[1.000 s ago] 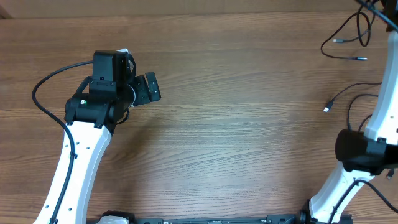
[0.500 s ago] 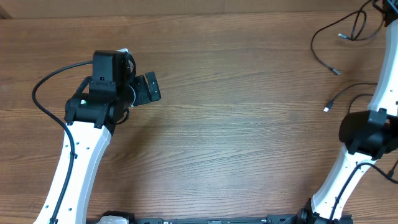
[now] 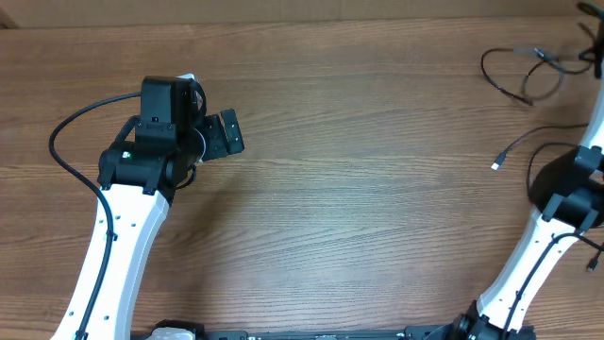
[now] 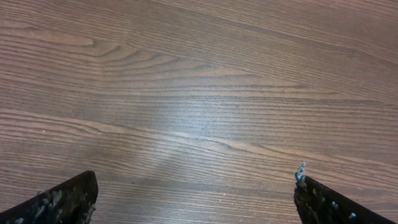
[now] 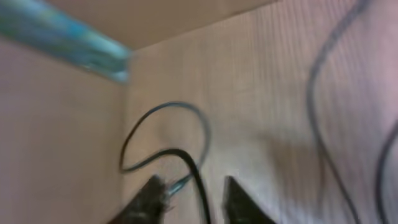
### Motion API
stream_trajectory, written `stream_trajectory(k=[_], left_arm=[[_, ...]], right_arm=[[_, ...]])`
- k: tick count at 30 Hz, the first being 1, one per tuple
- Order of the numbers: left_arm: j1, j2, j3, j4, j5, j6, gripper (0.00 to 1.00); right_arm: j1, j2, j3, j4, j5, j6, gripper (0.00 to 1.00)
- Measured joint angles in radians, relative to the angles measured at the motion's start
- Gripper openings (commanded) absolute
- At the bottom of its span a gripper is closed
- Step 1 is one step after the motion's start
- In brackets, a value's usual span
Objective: Untangle cables
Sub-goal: 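Carry the cable to the upper right and release it there, then withdraw the right gripper from the cables toward the top center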
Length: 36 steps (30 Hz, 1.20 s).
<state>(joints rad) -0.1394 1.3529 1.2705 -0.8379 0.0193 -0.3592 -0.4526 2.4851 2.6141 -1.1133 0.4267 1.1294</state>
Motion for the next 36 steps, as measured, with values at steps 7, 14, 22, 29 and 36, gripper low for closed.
stream_trajectory(k=[7, 14, 22, 29, 36], left_arm=[[0.0, 0.0, 0.0, 0.0, 0.0, 0.0, 1.0], [0.0, 0.0, 0.0, 0.0, 0.0, 0.0, 1.0], [0.0, 0.0, 0.0, 0.0, 0.0, 0.0, 1.0], [0.0, 0.0, 0.0, 0.0, 0.0, 0.0, 1.0], [0.0, 0.0, 0.0, 0.0, 0.0, 0.0, 0.99]], right_arm=[[-0.057, 0.005, 0.0, -0.066, 0.0, -0.13, 1.0], [-0.058, 0.005, 0.0, -0.179, -0.142, -0.209, 1.0], [-0.052, 0.005, 0.0, -0.226, -0.523, -0.366, 1.0], [-0.001, -0.064, 0.0, -0.318, -0.666, -0.473, 1.0], [0.104, -0.198, 0.0, -0.408, -0.69, -0.581, 1.0]])
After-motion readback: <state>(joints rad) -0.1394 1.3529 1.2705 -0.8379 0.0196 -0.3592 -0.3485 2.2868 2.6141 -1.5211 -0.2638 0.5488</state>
